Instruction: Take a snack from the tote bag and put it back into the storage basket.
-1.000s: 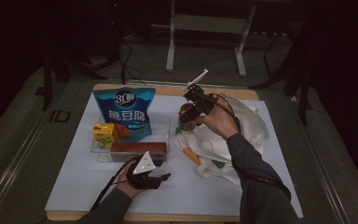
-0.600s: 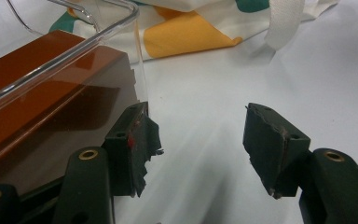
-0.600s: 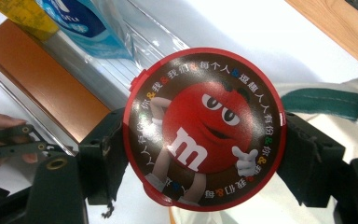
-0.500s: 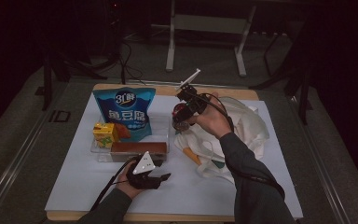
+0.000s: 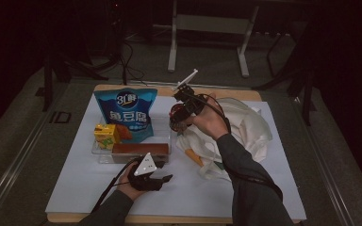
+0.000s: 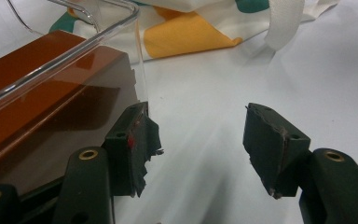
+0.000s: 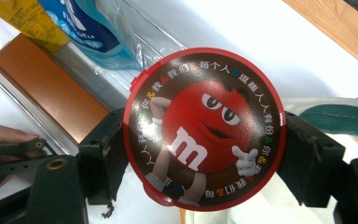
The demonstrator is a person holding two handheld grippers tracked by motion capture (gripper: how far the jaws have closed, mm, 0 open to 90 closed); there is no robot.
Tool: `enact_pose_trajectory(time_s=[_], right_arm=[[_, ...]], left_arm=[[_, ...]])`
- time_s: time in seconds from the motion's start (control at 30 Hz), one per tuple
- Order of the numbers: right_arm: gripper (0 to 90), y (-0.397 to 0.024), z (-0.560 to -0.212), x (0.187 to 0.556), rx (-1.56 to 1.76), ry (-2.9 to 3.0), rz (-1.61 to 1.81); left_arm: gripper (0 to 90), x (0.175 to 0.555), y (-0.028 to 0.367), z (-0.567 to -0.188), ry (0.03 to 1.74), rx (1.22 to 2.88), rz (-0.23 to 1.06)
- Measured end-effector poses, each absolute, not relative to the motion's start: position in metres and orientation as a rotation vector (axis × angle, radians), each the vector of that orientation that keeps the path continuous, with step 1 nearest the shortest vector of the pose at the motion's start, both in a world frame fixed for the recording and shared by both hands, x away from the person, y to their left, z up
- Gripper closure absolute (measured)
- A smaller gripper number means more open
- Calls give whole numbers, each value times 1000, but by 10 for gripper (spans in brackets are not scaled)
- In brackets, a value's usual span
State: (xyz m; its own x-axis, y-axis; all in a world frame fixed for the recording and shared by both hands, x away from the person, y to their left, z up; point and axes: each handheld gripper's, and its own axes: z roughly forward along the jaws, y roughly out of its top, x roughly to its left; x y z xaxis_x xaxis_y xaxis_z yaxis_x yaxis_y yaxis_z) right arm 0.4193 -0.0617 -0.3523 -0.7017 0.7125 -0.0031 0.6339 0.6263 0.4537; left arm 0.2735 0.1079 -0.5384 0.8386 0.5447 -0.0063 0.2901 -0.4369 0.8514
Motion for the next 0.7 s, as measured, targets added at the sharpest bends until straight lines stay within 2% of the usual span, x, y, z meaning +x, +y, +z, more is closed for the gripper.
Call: enact_pose_trajectory(time_s=[0.7], right_arm=[[255, -44, -358, 417, 1121, 2673, 667]], left_arm=[[416, 274, 108, -538, 613, 2052, 333]])
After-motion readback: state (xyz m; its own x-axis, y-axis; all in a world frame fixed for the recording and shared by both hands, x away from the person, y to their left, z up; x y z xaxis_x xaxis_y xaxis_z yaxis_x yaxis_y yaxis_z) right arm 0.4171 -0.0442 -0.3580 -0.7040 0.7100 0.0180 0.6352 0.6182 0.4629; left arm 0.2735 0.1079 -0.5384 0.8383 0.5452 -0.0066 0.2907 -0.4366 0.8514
